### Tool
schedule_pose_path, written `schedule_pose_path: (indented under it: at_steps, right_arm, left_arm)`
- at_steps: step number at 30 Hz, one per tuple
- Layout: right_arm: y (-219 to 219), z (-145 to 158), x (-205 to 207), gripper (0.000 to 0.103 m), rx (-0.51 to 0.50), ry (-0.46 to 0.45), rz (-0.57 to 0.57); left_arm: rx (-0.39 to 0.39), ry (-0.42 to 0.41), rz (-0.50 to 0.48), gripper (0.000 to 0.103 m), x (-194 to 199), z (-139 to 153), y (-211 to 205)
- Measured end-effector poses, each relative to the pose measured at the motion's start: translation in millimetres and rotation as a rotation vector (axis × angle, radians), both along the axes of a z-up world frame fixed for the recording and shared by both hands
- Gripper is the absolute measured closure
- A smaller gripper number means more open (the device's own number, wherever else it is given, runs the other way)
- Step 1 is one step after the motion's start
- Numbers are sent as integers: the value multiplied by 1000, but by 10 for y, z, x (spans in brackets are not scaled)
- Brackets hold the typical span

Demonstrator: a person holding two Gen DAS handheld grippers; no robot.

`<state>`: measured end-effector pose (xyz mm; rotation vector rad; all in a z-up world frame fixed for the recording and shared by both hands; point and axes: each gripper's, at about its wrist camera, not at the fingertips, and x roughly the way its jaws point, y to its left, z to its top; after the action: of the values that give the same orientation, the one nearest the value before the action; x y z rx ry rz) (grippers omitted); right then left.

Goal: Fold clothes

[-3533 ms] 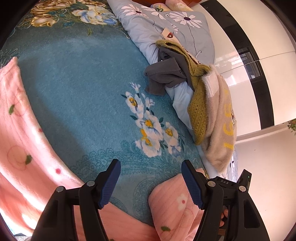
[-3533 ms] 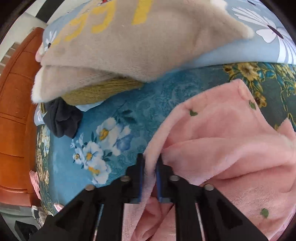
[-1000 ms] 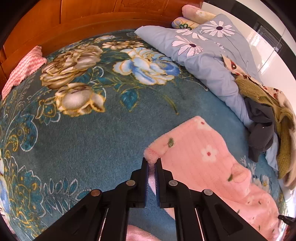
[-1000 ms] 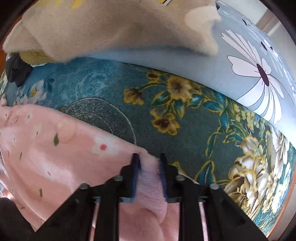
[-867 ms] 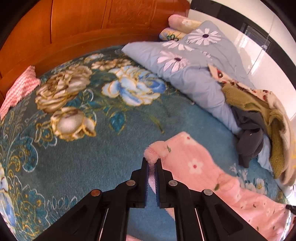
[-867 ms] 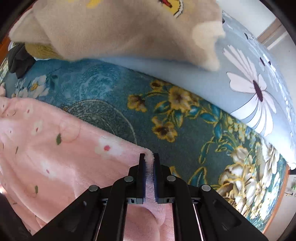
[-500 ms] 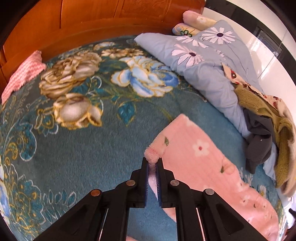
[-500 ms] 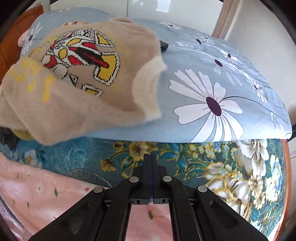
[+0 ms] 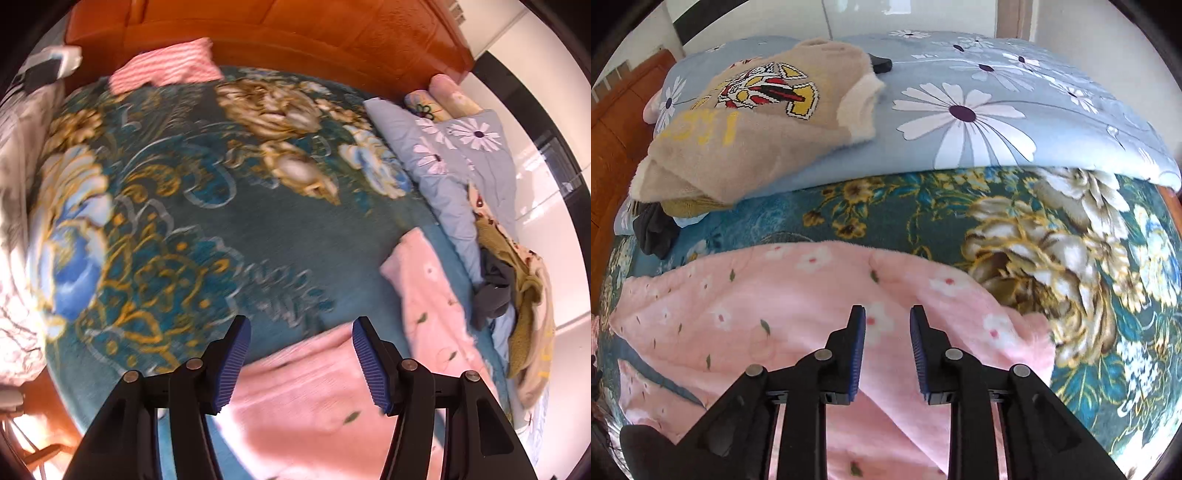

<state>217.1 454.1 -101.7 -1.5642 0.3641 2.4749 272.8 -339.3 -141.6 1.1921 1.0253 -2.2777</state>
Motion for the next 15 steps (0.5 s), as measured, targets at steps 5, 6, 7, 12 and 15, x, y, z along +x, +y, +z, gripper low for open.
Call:
schedule_pose_path:
  at_steps: [5,6,7,12,15]
  right_arm:
    - [398,-9,953,76,-94,-19,-157]
    - [473,-8,1132,76,-123,-18,-194]
    - [545,-4,1305,75,-152,-14,-231]
    - [733,-32,2017,62,-244,-20,-357]
    - [747,-89,2381,61,-257,-36,-399]
  left_arm:
    - [56,-19,9,41,239,-247,56]
    - [67,-23,11,41,287,-297,68]
    - [78,-27,13,41,335,-346,79]
    - [133,-45,21,44,570,-590,135]
    - [150,-27,-9,66,513,-586,177]
